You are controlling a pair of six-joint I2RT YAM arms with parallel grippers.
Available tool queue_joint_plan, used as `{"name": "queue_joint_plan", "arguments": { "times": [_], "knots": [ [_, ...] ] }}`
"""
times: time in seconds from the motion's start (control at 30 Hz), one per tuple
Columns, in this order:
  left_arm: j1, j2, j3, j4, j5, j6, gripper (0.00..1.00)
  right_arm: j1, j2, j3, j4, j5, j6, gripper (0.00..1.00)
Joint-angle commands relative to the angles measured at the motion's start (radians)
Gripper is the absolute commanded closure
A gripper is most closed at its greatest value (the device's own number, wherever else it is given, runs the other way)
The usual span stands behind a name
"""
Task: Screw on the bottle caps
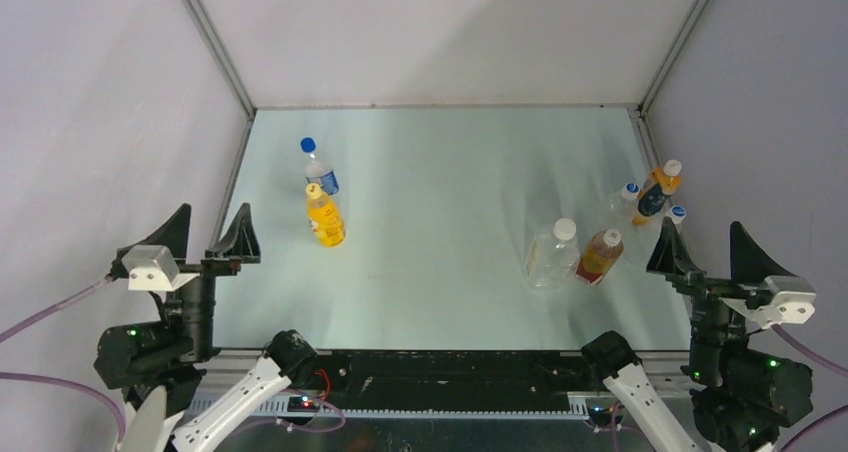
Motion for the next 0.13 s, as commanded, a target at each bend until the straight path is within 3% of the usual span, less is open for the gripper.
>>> {"name": "queue_joint_plan", "arguments": {
  "times": [0.0,0.1],
  "knots": [
    [0.005,-0.003,-0.025,0.005,-0.012,0.028,0.0,0.003,0.05,0.051,-0.017,-0.032,-0.003,0.01],
    [0.004,0.016,-0.007,-0.016,-0.002,0.032,0.0,0.003,0.046,0.054,-0.021,-0.031,0.004,0.01]
  ]
}}
